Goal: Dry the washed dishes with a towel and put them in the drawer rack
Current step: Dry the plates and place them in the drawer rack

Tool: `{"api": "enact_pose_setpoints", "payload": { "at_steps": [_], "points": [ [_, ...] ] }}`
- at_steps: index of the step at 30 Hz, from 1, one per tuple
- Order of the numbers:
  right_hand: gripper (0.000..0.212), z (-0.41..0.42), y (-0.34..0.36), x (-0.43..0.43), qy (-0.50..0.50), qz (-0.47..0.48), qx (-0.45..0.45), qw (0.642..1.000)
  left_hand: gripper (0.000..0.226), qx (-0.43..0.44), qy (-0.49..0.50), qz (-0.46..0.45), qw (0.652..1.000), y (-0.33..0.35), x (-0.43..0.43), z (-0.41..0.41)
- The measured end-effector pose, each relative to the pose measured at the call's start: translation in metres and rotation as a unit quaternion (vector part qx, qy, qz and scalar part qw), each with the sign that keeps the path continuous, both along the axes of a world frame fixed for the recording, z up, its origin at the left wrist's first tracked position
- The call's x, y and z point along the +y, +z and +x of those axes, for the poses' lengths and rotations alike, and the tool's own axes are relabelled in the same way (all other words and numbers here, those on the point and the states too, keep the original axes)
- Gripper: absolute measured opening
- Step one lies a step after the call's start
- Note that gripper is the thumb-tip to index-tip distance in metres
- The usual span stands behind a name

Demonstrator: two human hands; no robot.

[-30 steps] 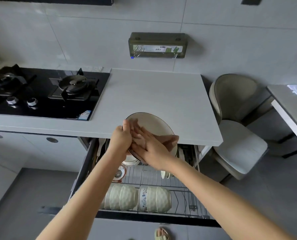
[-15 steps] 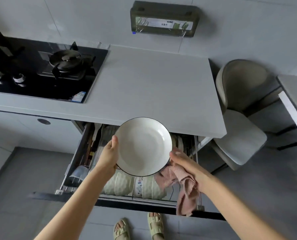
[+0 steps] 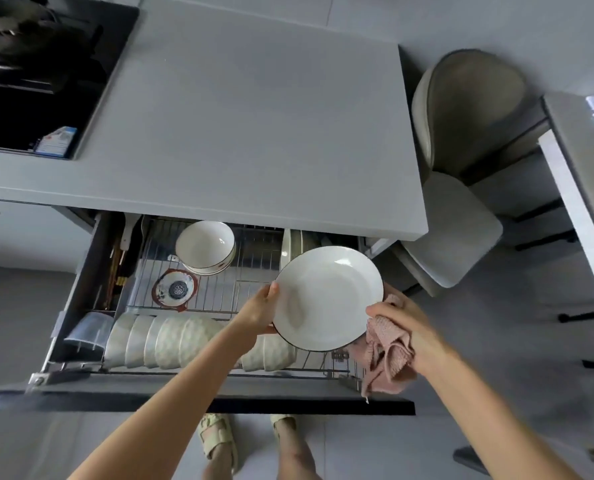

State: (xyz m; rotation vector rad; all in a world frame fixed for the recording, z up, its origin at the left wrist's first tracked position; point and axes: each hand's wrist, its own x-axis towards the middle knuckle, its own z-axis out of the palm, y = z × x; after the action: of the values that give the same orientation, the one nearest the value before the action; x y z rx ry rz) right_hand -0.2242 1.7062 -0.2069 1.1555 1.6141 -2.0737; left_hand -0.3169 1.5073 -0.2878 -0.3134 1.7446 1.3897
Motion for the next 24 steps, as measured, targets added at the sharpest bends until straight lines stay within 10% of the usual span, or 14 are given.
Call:
{"api": "enact_pose_setpoints", "payload": {
  "at_steps": [11,24],
  "points": [
    [0.018,-0.052,-0.076,0.039,0.216,0.424,-0.226,0.850,0.029,0.147,-0.108,-0.203,0.962,-0.046,0.032,-0.040],
    [0.023,-0.111,-0.156,0.029,0.247,0.517,-0.229,0.787,0.030,0.116,-0.054,-0.184,0.975,-0.083,0.014,-0.051]
  ]
}}
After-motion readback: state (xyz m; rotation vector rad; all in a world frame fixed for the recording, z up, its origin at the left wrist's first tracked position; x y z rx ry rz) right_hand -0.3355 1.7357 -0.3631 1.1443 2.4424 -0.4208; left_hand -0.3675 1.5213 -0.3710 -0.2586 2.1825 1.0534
